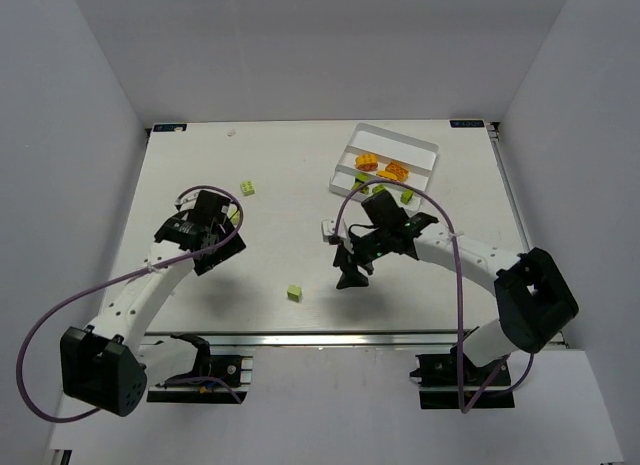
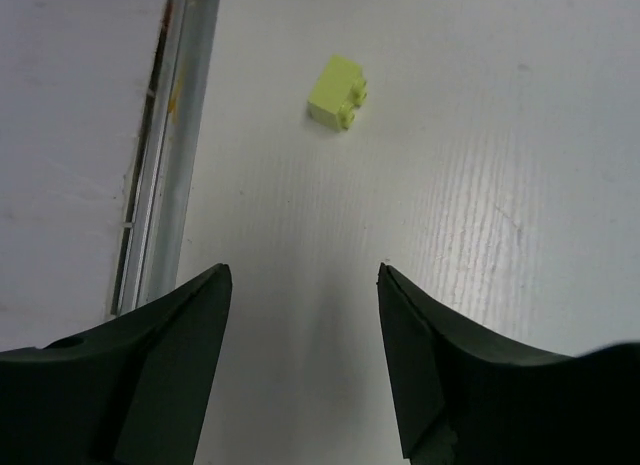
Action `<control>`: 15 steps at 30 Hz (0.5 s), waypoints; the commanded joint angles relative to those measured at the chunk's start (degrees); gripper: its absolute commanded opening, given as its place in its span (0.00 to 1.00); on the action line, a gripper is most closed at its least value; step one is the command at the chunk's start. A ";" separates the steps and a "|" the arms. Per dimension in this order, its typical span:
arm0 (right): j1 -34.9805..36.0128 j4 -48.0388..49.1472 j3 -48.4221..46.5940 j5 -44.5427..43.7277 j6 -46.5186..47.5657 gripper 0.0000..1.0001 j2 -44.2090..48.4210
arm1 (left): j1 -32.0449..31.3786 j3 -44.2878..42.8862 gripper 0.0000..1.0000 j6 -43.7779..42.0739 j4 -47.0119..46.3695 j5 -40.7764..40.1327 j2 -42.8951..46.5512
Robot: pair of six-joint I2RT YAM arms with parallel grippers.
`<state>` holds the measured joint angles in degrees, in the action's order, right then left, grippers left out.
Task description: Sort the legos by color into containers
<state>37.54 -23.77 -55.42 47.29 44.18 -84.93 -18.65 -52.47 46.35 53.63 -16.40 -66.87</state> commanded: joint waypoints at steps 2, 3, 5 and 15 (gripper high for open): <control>6.48 14.63 0.49 -11.76 -15.61 0.67 -1.11 | 0.64 -2.99 0.83 1.55 4.81 -1.35 5.95; 7.45 14.89 -0.04 -15.78 -16.75 0.67 -2.69 | 0.64 -2.82 0.83 1.90 5.34 -1.44 6.75; 10.69 15.51 -0.57 -18.63 -18.51 0.68 -4.10 | 0.64 -2.47 0.83 2.52 6.75 -1.70 8.85; 20.64 16.56 -5.49 -29.70 -26.25 0.72 -14.65 | 0.64 1.14 0.85 7.79 10.80 -2.05 17.65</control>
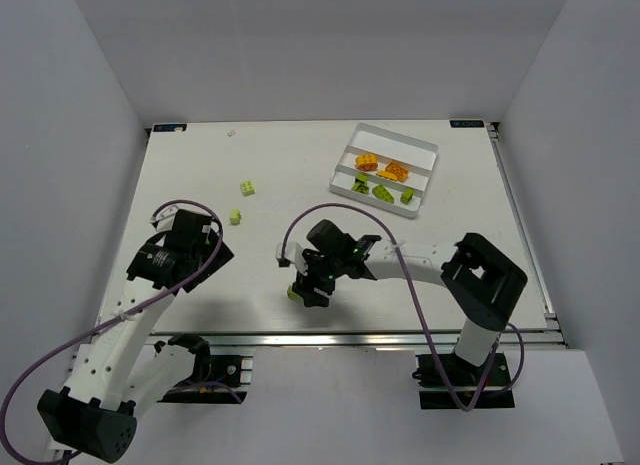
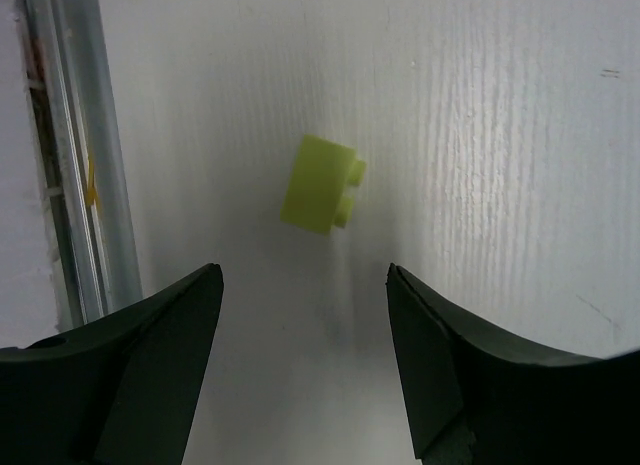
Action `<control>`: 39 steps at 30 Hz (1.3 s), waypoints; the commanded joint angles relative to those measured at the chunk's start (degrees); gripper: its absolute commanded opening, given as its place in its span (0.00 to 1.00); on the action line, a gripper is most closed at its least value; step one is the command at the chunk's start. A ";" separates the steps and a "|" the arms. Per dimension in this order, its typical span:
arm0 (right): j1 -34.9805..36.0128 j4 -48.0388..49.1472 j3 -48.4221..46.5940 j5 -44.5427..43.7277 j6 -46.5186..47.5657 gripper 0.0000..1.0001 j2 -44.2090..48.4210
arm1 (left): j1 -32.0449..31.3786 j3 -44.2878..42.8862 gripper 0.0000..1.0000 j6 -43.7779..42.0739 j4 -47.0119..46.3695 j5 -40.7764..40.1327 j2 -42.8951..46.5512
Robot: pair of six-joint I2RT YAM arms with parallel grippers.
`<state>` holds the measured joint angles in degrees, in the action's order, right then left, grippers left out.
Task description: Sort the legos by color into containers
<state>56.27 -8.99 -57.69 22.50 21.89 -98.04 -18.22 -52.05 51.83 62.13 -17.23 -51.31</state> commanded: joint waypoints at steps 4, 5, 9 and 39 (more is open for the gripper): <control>3.49 0.74 -6.46 -7.82 -5.10 0.72 -4.61 | 0.20 2.30 0.85 3.54 3.61 -0.96 4.54; 3.58 0.56 -7.08 -8.87 -5.19 0.72 -5.84 | 0.20 2.39 0.85 3.89 3.87 -0.87 4.99; 4.72 -0.50 -10.07 -11.43 -6.86 0.68 -8.83 | 0.20 2.48 0.85 4.33 5.19 -1.40 6.57; -41.58 -15.54 -54.89 -17.31 -7.74 0.00 -24.74 | 0.20 3.10 0.88 0.20 -6.49 -0.26 -5.99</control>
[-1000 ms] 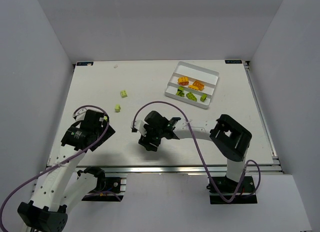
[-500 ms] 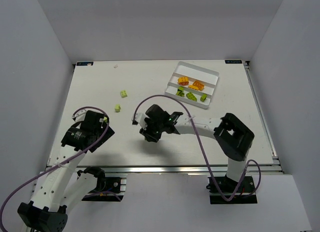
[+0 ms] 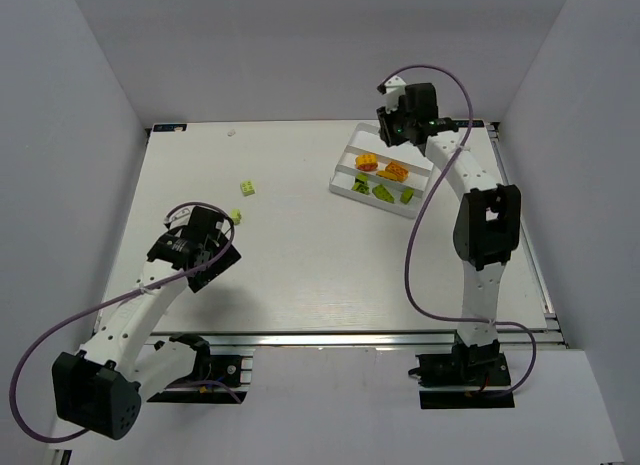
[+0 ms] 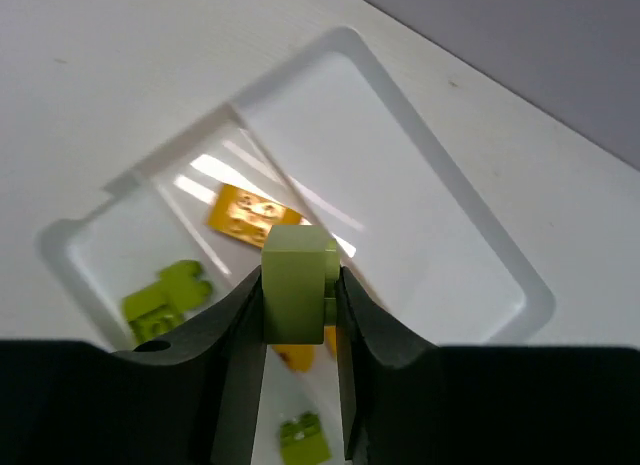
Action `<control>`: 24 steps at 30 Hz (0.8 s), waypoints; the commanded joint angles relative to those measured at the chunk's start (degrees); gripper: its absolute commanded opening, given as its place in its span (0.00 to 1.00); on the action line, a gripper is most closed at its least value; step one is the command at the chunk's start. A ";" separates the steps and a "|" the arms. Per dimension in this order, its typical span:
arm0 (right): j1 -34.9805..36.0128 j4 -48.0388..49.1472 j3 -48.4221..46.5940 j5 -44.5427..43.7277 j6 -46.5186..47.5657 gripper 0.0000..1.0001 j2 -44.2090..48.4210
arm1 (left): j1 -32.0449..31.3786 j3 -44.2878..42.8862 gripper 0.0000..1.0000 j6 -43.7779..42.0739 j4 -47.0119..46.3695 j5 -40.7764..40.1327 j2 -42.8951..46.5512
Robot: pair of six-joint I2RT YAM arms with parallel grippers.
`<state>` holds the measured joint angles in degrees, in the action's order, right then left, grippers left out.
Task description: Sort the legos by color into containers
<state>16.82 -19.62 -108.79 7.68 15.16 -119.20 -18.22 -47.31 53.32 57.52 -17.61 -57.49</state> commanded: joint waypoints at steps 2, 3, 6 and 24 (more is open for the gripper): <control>-3.63 -1.92 -4.14 -5.74 -0.66 0.00 -5.42 | 0.20 -1.65 0.88 -1.20 -1.88 0.12 -0.16; -4.59 -1.22 -4.41 -6.88 -0.92 0.00 -6.04 | 0.20 -1.73 0.88 -1.29 -1.88 0.20 -0.16; -6.71 0.89 -6.78 -13.03 -2.15 0.00 -9.81 | 0.20 -1.64 0.89 -1.29 -1.97 -0.06 -0.78; -12.34 -0.24 -7.75 -4.09 -2.94 0.67 -11.07 | 3.00 -6.91 0.94 -8.48 -6.98 -2.78 -14.21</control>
<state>4.84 -19.77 -114.24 -0.71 13.34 -132.73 -16.95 -50.57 48.40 53.78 -18.22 -68.64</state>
